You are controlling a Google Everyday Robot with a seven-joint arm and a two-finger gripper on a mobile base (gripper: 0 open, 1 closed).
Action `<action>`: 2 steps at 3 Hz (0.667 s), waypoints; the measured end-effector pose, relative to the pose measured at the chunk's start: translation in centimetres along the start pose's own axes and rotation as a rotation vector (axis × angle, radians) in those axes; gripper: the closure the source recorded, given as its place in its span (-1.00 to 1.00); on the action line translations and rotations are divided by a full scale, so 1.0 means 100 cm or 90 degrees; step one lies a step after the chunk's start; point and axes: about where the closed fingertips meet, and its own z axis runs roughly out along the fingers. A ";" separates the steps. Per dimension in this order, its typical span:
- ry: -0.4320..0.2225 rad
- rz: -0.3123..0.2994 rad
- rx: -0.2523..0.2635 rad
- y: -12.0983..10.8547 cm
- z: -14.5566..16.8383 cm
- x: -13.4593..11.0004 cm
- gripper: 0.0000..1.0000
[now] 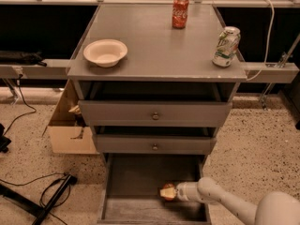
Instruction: Place apple into bottom drawer
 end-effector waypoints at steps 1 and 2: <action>0.012 0.000 -0.018 -0.015 0.019 0.008 0.63; 0.012 0.000 -0.018 -0.015 0.019 0.008 0.17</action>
Offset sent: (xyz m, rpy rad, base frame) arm 0.0039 0.0010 -0.0251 0.0177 0.0169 0.0240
